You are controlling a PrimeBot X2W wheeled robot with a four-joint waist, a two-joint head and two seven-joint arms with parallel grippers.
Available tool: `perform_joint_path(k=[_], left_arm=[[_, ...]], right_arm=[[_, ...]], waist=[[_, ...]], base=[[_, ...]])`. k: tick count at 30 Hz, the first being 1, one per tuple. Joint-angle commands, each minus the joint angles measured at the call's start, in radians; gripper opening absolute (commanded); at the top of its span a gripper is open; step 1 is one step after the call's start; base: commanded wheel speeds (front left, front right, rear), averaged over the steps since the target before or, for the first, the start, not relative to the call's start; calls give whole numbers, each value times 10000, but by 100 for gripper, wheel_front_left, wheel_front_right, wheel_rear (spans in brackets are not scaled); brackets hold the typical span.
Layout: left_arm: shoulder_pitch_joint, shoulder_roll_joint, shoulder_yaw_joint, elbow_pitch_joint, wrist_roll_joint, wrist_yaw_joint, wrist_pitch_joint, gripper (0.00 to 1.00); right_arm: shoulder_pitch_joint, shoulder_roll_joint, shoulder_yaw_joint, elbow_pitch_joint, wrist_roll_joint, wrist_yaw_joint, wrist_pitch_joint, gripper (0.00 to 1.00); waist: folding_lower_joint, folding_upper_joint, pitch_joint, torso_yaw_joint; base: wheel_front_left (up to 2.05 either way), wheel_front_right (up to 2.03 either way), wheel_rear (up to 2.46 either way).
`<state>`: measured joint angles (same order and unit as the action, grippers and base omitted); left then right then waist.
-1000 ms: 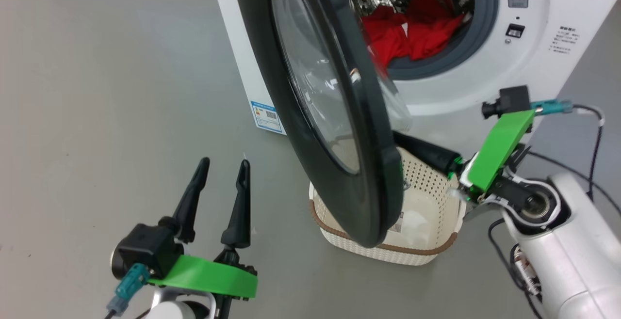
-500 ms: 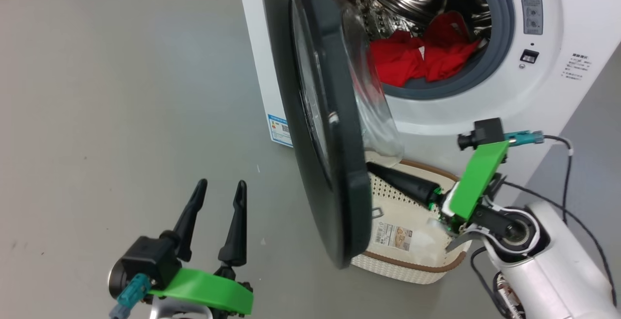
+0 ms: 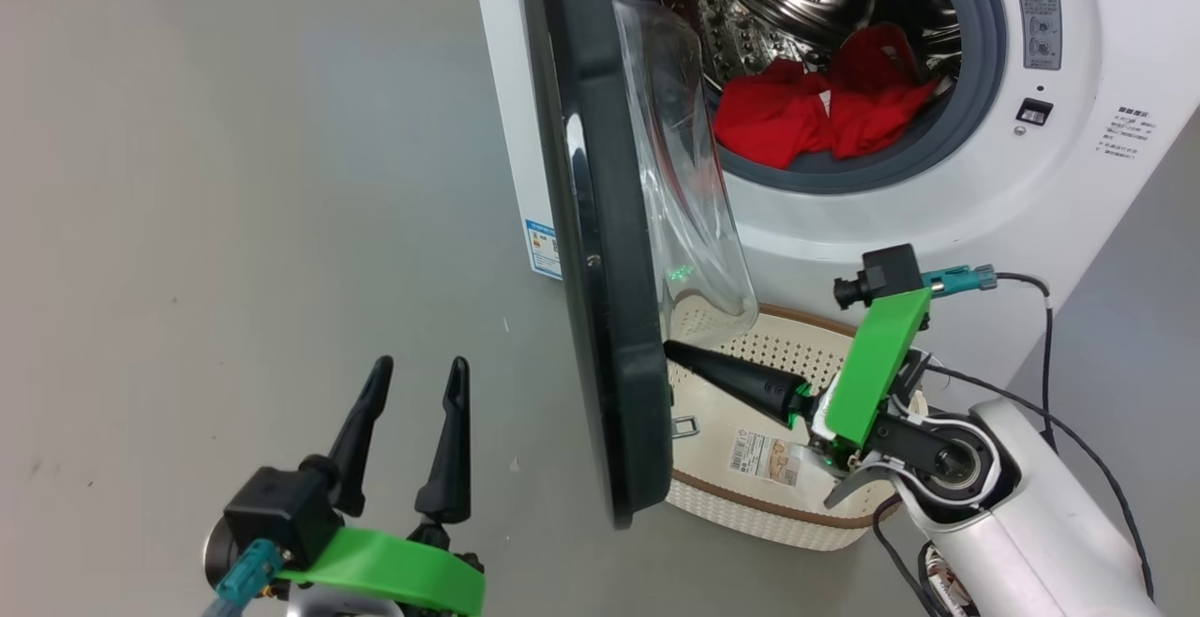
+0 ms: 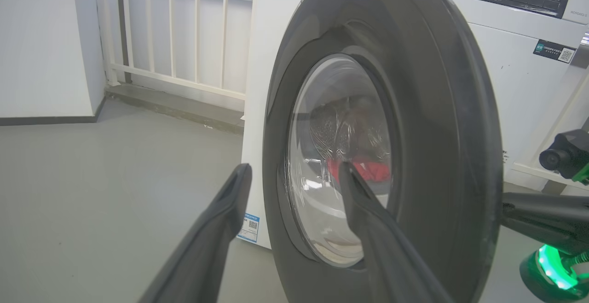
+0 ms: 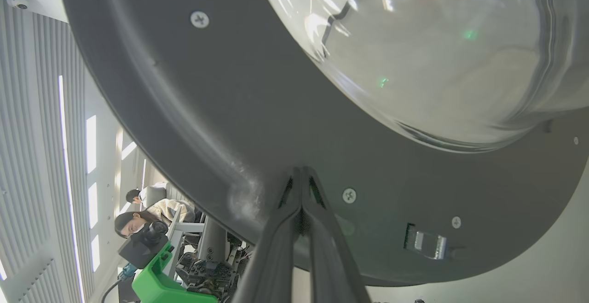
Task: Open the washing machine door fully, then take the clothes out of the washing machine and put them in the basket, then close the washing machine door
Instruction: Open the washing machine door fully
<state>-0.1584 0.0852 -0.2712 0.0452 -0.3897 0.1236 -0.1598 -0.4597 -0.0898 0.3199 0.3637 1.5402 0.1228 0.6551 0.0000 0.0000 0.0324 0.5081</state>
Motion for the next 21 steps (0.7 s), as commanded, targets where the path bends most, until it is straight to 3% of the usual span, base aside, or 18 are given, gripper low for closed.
perform_joint_path(k=[1, 21], left_arm=[[-47, 190, 371, -305, -73, 55, 0, 100], [-26, 179, 328, -233, -338, 127, -103, 100]], right_arm=[[-274, 217, 276, -223, 67, 79, -27, 0], [-772, 384, 1083, 91, 503, 79, -314, 0]], waist=[[0, 0, 5, 3], [0, 0, 128, 69]], base=[[0, 0, 0], [0, 0, 0]])
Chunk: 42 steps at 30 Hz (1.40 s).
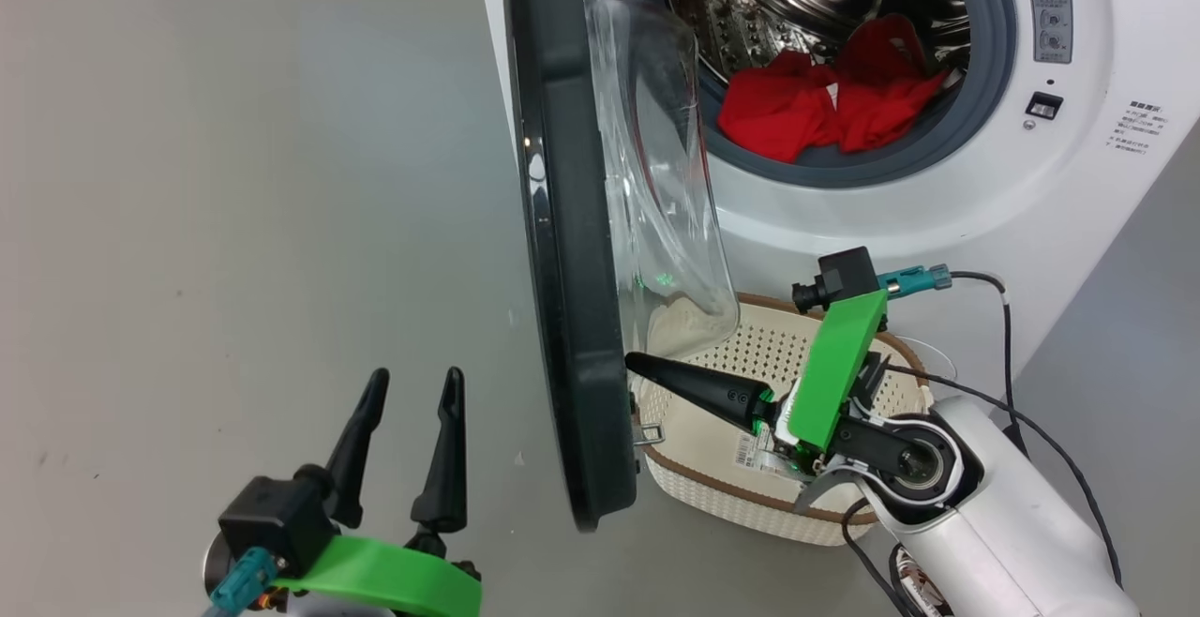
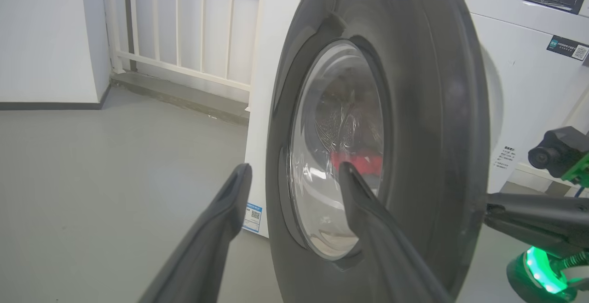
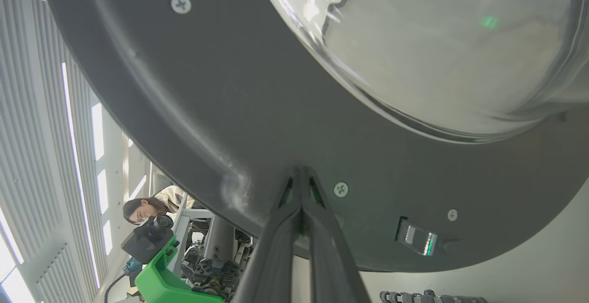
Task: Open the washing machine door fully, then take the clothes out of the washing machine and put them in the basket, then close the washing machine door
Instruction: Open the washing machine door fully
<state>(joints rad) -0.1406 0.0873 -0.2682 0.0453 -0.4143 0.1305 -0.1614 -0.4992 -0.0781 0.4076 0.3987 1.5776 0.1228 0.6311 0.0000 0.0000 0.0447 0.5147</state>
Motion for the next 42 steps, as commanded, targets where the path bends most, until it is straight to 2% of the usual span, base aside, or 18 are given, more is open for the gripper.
perform_joint_path(k=[1, 16, 24, 25, 26, 27, 28, 29, 37, 42], left_arm=[[-206, 157, 291, -232, -100, 60, -91, 100], [-236, 164, 171, -187, -291, -97, -208, 100], [-194, 201, 150, -163, -416, -165, -251, 100], [-186, 211, 149, -152, -420, -165, -257, 100], [-176, 215, 150, -136, -428, -162, -266, 100], [-167, 223, 156, -113, -442, -164, -275, 100], [-158, 219, 163, -89, -485, -181, -280, 100], [-151, 209, 170, -63, -556, -215, -278, 100], [-184, 315, 210, 140, -535, -292, -496, 100], [-87, 355, 229, 177, -429, -202, -619, 100]], right_arm=[[-397, 268, 246, -252, 163, 79, -90, 0], [-525, 277, 801, -67, 412, 79, -807, 0], [-471, 131, 1082, 27, -1128, 79, -2381, 0], [-446, 101, 1136, 3, -1354, 79, -2609, 27], [-424, 56, 1202, -42, -1590, 79, -2828, 41], [-402, -6, 1282, -100, -1858, 79, -3058, 48], [-369, -70, 1356, -148, -2116, 79, -3290, 78], [-338, -144, 1427, -190, -2380, 79, -3525, 100], [-253, -855, 1745, 302, -5497, 79, -6169, 100], [-171, -688, 1276, 1131, -7913, 79, -7815, 100]], waist=[[0, 0, 14, 6], [0, 0, 25, 3], [0, 0, -98, -45], [0, 0, -118, -55], [0, 0, -139, -65], [0, 0, -160, -75], [0, 0, -180, -86], [0, 0, -199, -96], [0, 0, -347, -160], [0, 0, -468, -209]], base=[[0, 0, 0], [0, 0, 0], [0, 0, 0], [0, 0, 0], [0, 0, 0], [0, 0, 0], [0, 0, 0], [0, 0, 0], [0, 0, 0], [0, 0, 0]])
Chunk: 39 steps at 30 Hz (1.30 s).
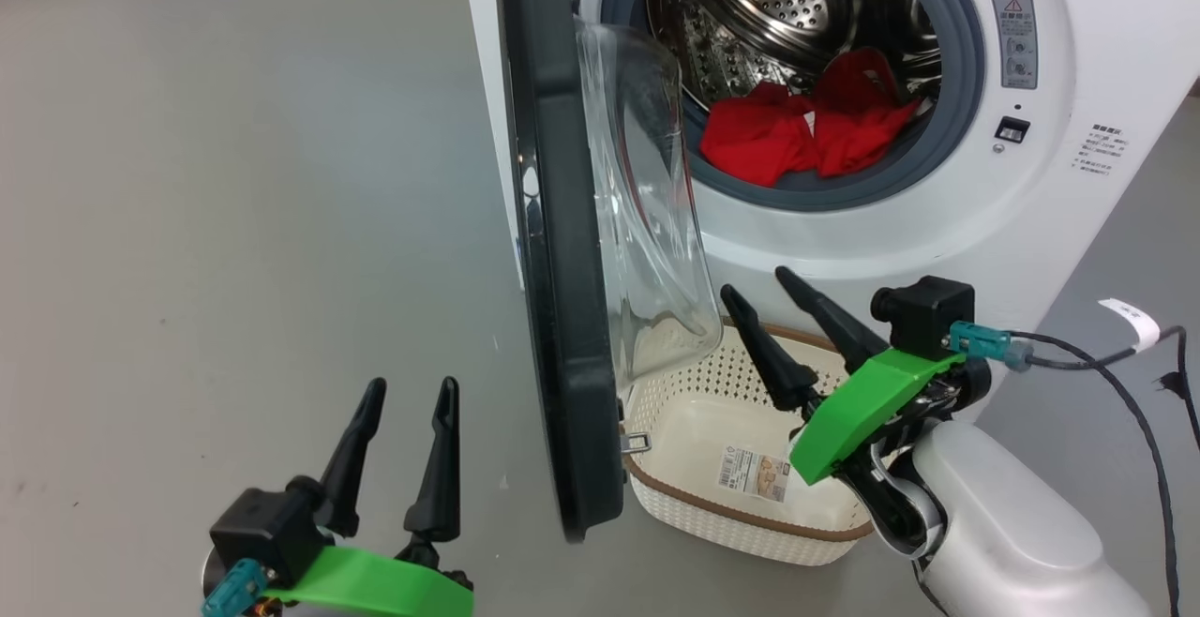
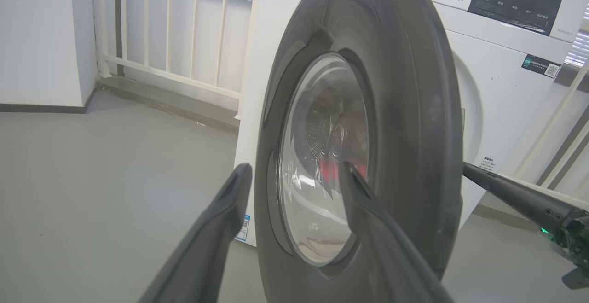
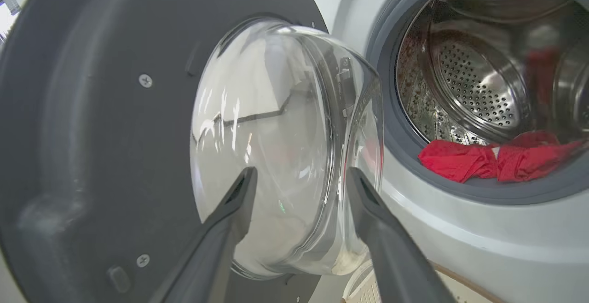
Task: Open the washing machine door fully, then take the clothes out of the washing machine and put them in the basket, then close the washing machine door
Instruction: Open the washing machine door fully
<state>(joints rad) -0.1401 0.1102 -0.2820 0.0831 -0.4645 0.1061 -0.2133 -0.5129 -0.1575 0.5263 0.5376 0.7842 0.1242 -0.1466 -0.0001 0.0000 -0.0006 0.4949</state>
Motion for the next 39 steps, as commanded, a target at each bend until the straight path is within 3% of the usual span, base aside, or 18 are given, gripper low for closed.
perform_joint_path(k=[1, 5, 6, 11, 19, 38, 39], left_arm=[[-67, 136, 383, -205, 90, 65, -123, 100], [29, 164, 451, -279, 189, 147, -237, 100], [68, 185, 458, -317, 252, 164, -280, 100], [131, 226, 471, -384, 411, 198, -361, 100], [177, 185, 520, -328, 559, 241, -434, 100], [155, 82, 638, -151, 734, 285, -477, 100], [153, 91, 607, -132, 760, 292, -466, 67]], right_arm=[[-7, 182, -78, -142, -448, 65, -323, 100], [293, 586, -1155, 143, -2234, 65, -966, 100], [589, 809, -1862, 97, -3114, 65, -1082, 100], [1574, 1057, -3306, -1031, -5059, 65, -1145, 100], [3063, 1070, -3630, -2415, -5377, 65, -1150, 100], [3434, 1072, -3472, -2581, -5190, 65, -1151, 100], [3436, 1072, -3472, -2576, -5188, 65, -1151, 100]], waist=[[1, 0, -37, -21], [1, 0, -98, -58], [1, 0, -117, -72], [1, 0, -129, -88], [1, 0, -143, -103], [1, 0, -131, -128], [1, 0, -130, -131]], base=[[0, 0, 0], [0, 0, 0], [0, 0, 0], [0, 0, 0], [0, 0, 0], [0, 0, 0], [0, 0, 0]])
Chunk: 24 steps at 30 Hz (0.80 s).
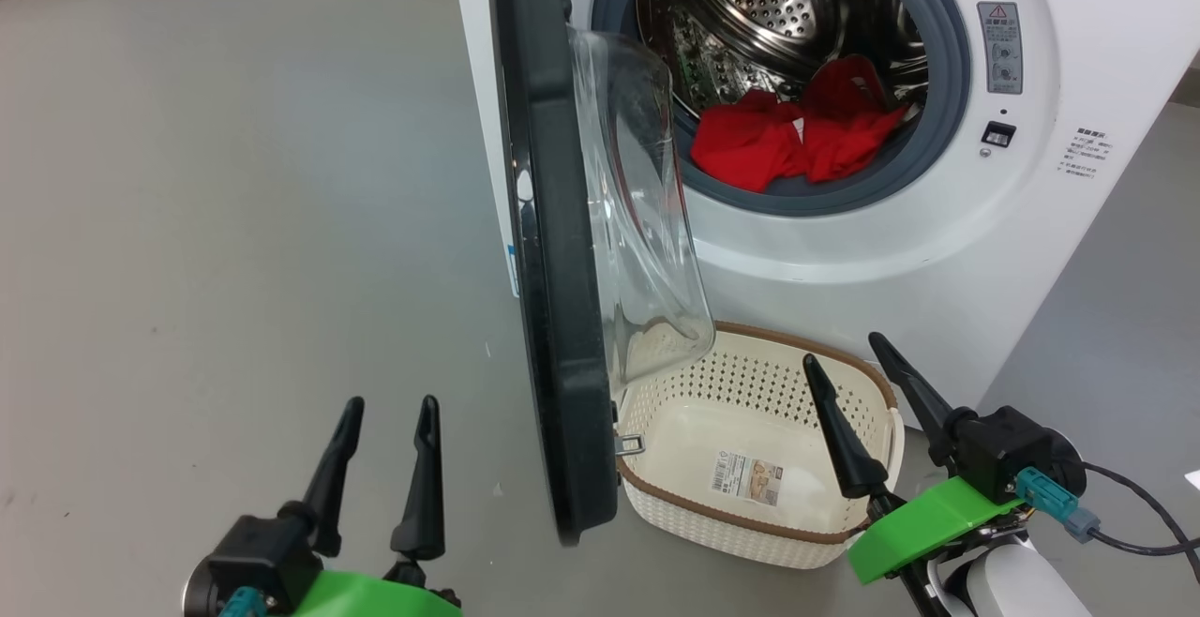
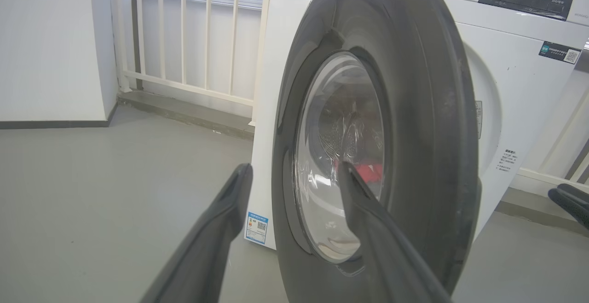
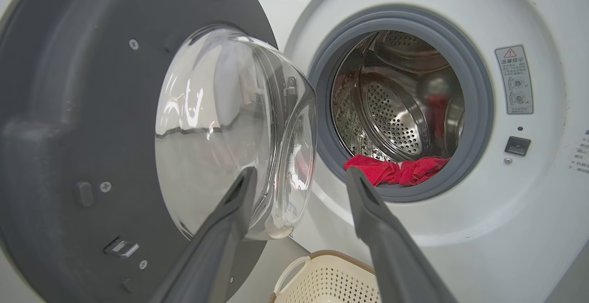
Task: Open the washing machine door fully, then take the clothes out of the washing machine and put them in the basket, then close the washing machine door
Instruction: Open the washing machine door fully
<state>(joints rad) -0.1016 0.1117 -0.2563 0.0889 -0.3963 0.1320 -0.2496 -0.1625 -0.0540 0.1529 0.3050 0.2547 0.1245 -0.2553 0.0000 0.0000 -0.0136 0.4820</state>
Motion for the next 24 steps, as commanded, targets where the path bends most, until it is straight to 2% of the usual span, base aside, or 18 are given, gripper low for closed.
perform_joint_path(k=[1, 2, 7, 17, 24], left_arm=[[-250, 99, 303, -193, 130, 45, -72, 26], [-278, 129, 251, -220, 197, 67, -21, 0], [-535, 324, -55, -769, 663, 217, 341, 0], [-1280, 518, -579, -2992, 1300, 337, 1128, 0], [-1710, 292, -1088, -4059, 754, -117, 1825, 0]], right_arm=[[-65, 37, 257, -244, 108, 62, -64, 100], [-65, 37, 248, -241, 107, 62, -64, 100], [-76, 37, 201, -203, 120, 62, -64, 100], [-106, 37, 142, -169, 110, 62, -64, 100], [-105, 37, 110, -147, 61, 62, -64, 100]], waist=[[0, 0, 0, -4], [0, 0, 1, -5], [0, 0, 18, 3], [0, 0, 50, 5], [0, 0, 107, -116]], base=[[0, 0, 0], [0, 0, 0], [0, 0, 0], [0, 0, 0], [0, 0, 0]])
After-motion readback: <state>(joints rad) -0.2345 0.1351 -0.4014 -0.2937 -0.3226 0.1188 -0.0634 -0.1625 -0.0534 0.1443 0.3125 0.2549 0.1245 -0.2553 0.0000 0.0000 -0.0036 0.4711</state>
